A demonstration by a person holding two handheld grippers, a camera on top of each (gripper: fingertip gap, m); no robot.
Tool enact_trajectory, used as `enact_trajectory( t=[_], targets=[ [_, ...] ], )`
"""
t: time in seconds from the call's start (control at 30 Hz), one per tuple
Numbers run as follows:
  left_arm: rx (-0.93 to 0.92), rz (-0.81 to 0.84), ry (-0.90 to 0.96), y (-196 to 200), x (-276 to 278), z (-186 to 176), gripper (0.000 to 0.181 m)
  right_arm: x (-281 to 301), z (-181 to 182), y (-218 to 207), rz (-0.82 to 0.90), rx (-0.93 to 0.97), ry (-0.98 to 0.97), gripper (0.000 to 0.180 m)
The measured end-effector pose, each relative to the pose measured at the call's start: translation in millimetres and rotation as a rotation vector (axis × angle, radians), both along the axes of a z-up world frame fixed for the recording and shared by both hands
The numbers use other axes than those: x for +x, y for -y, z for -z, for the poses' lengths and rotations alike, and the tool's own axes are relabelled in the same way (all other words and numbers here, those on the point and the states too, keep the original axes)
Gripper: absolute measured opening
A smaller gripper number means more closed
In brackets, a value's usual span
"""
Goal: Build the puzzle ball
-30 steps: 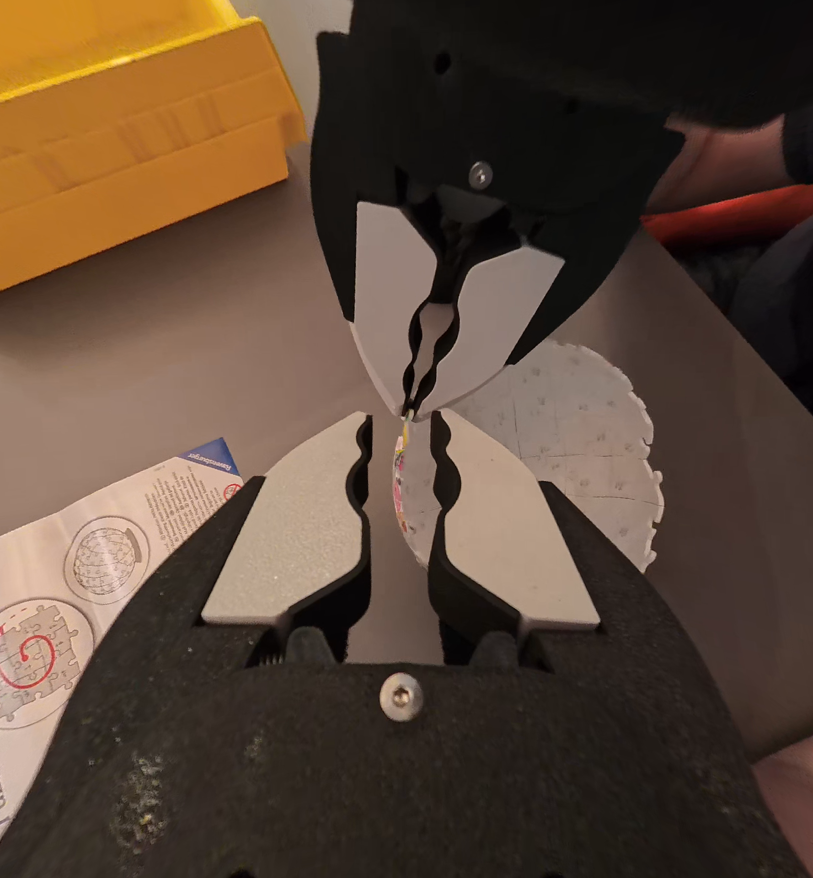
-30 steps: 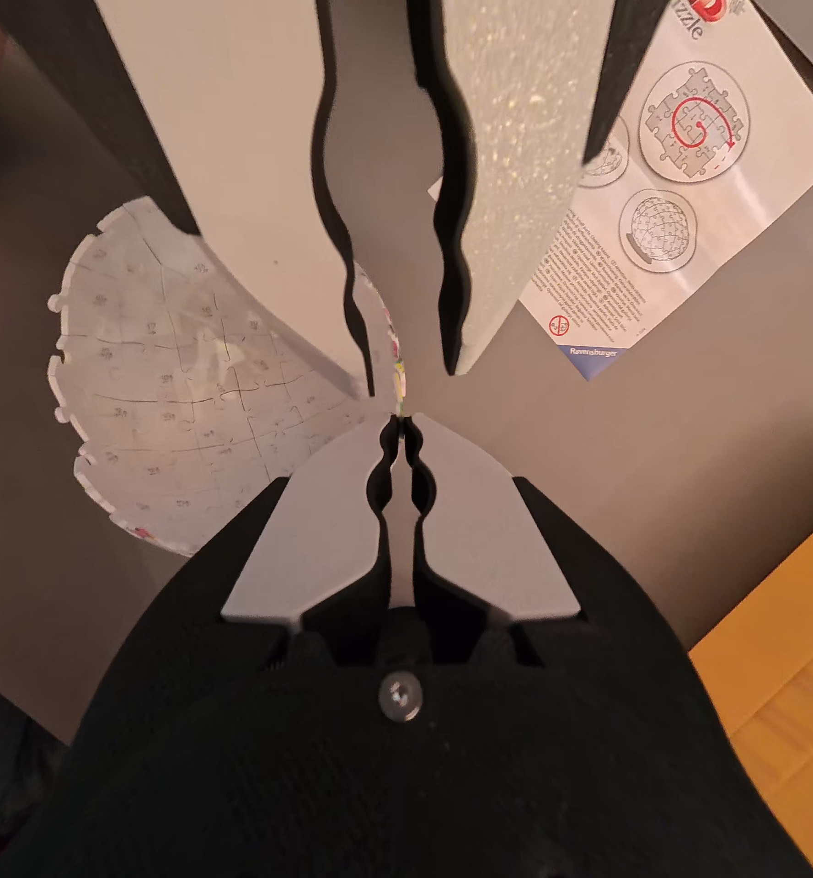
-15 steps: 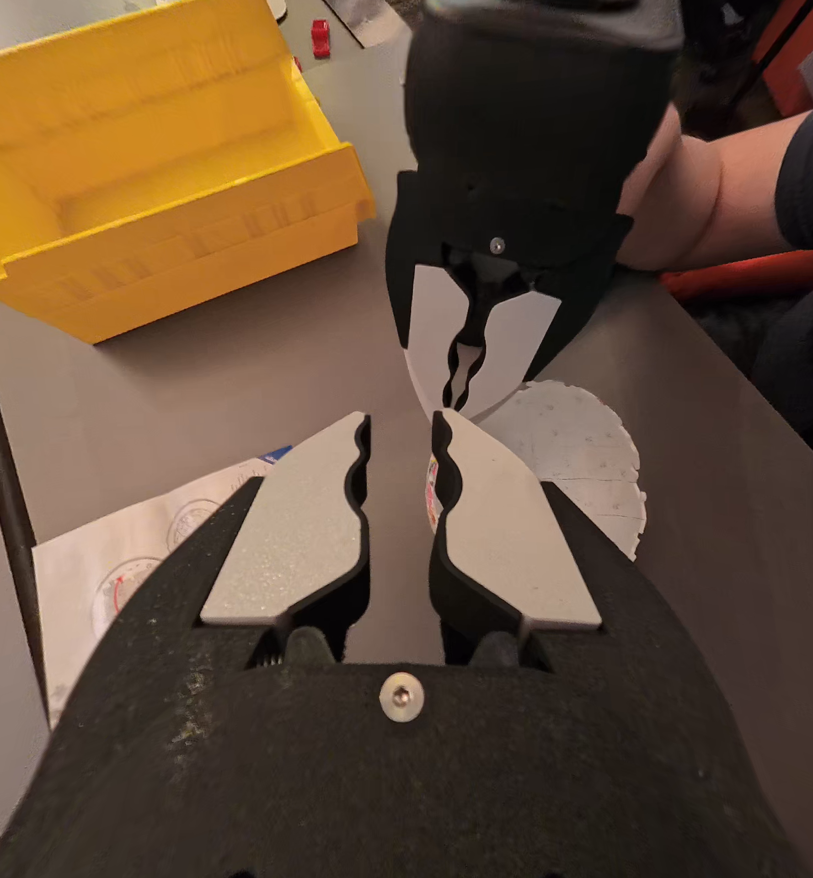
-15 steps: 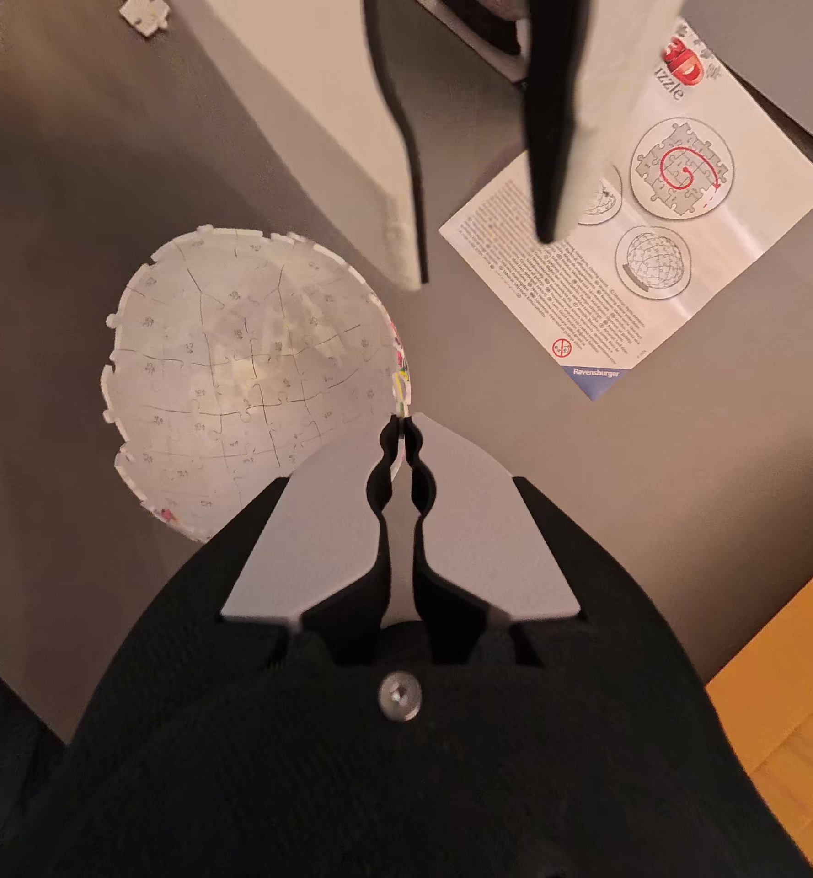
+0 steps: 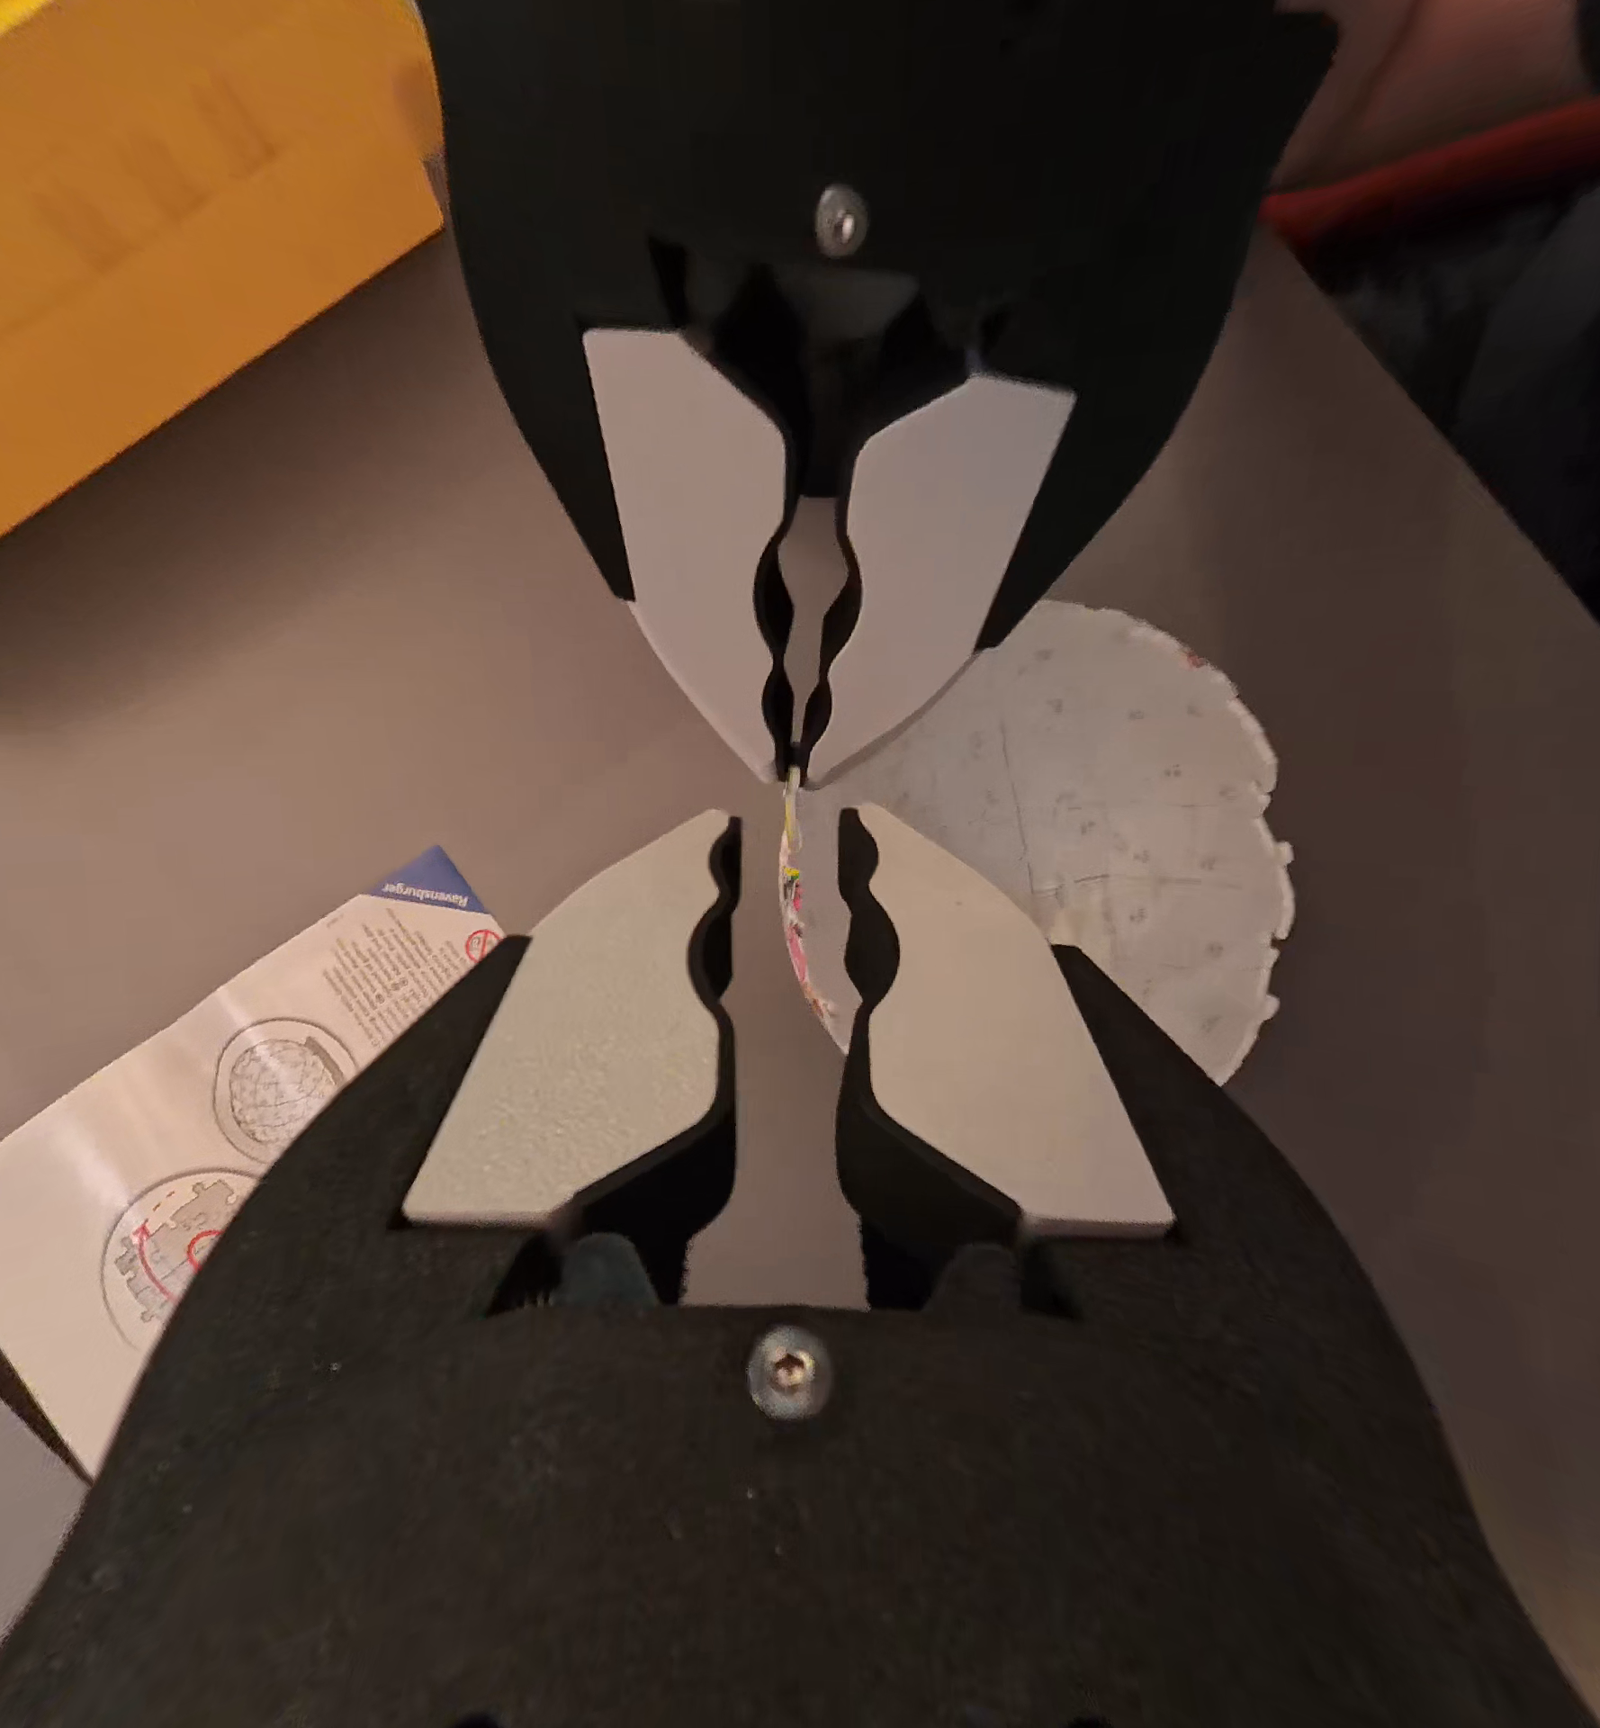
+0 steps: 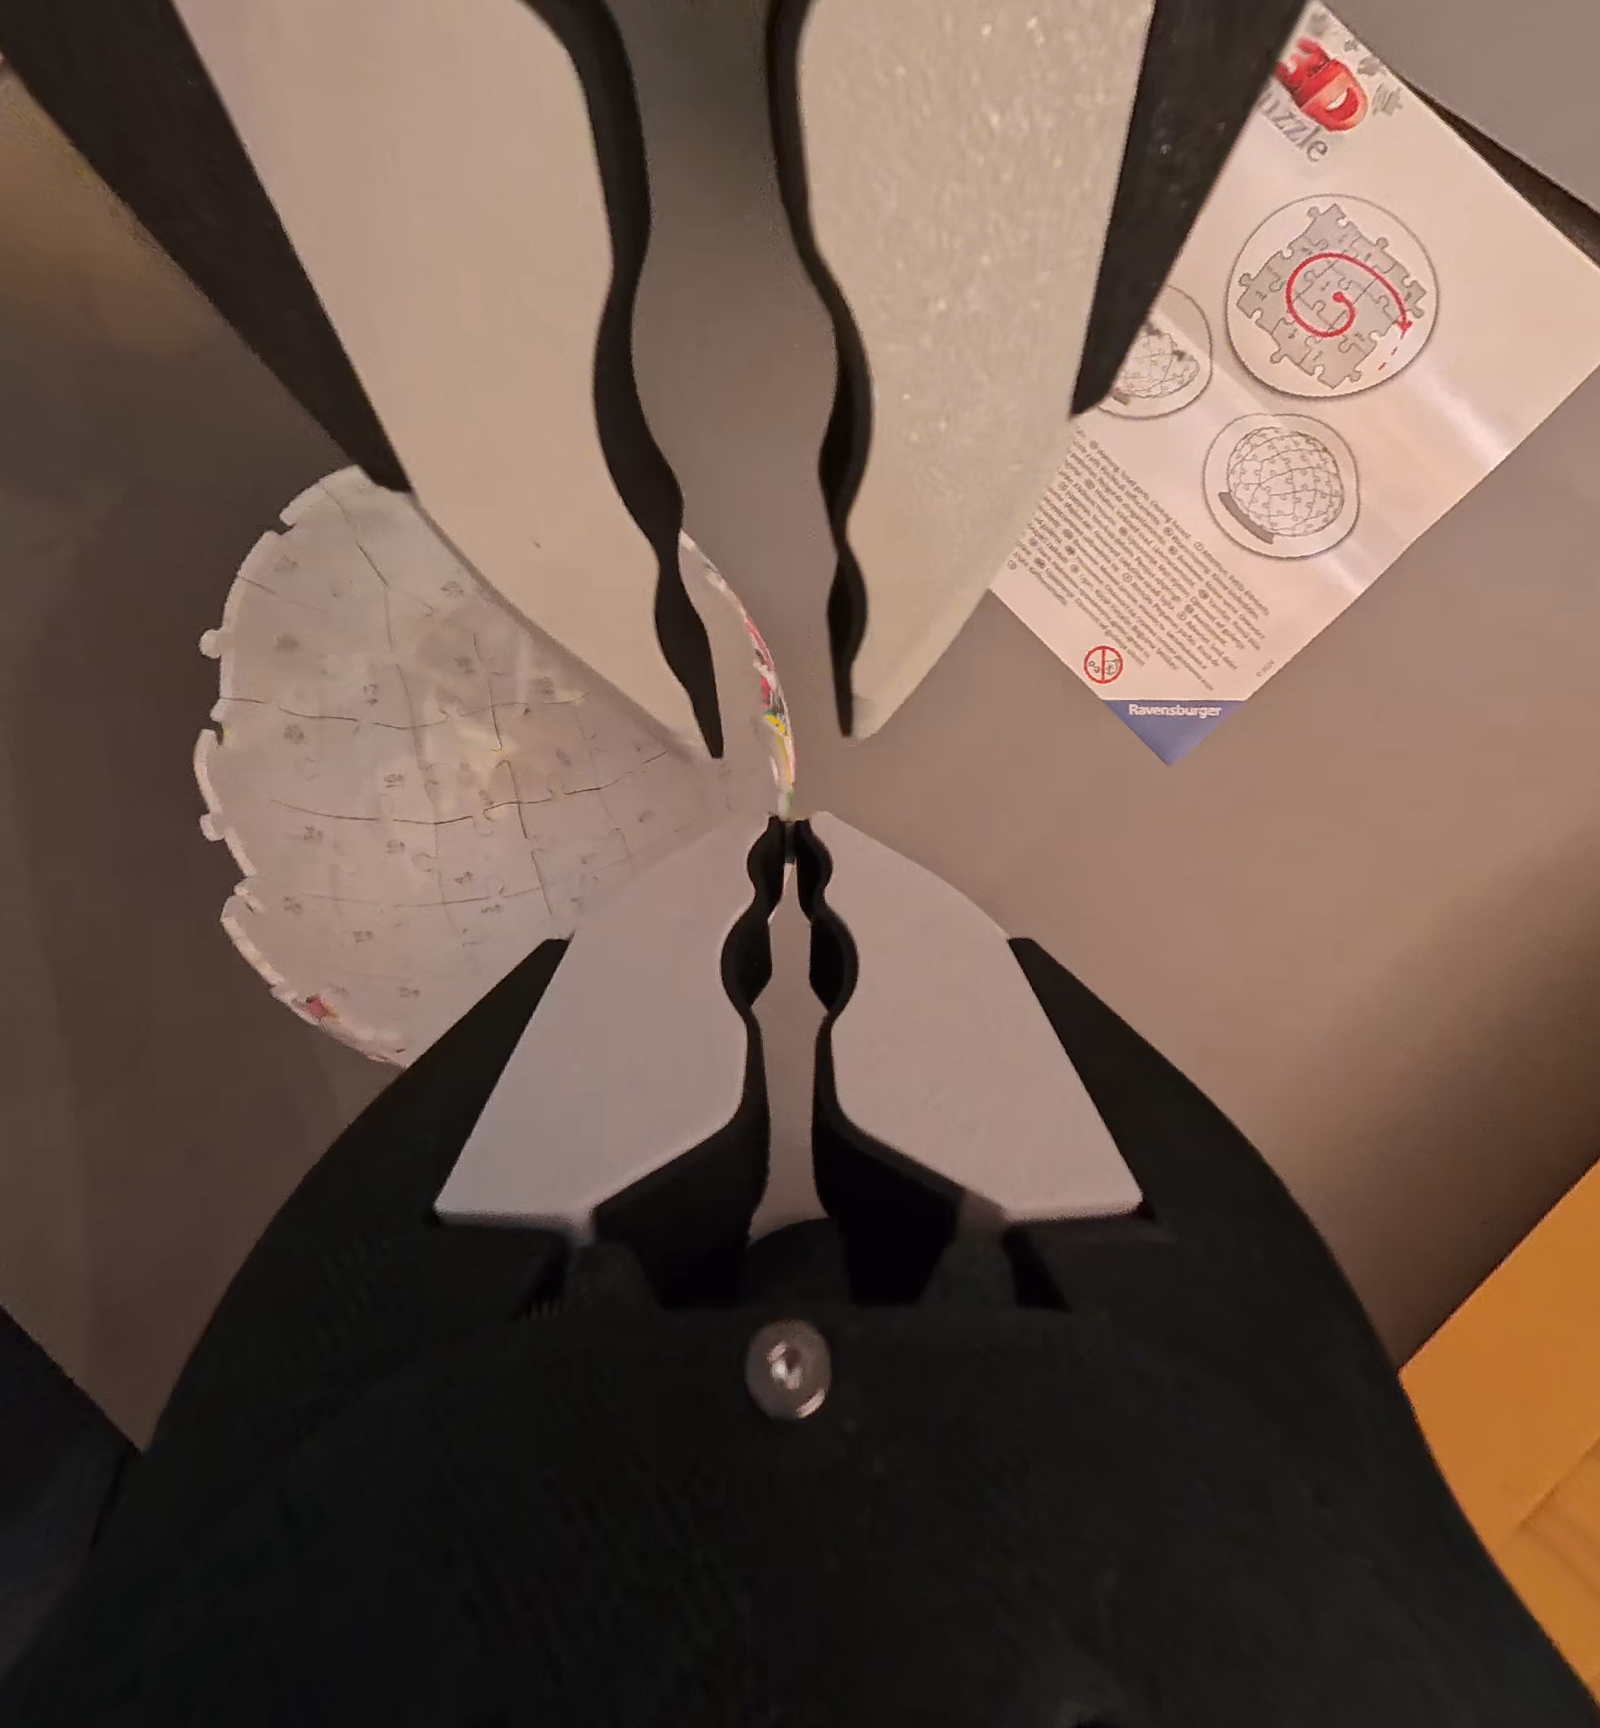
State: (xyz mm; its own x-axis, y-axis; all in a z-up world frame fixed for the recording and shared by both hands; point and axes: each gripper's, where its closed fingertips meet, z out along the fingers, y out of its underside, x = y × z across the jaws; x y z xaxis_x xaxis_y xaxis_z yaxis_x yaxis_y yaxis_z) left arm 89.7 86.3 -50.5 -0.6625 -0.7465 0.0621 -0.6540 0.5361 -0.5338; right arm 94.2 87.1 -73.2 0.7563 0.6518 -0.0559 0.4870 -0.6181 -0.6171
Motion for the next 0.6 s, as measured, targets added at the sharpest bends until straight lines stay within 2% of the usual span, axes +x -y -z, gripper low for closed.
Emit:
enact_trajectory(
  t=[0.1,0.2,0.37,0.6],
  targets=[
    [0.05,0.009,-0.033,-5,-1,8,0.017,-1,0,1,-0.005,-0.002,-0.008,0.003],
    [0.022,0.012,-0.03,0,2,4,0.009,0,-2,0,0.0,0.006,-0.014,0.003],
    [0.018,0.006,-0.03,1,3,5,0.01,1,-3,0,-0.002,0.009,-0.026,0.003],
    [0.009,0.016,-0.014,4,1,16,0.002,1,-2,1,-0.018,0.006,-0.032,0.003]
  ],
)
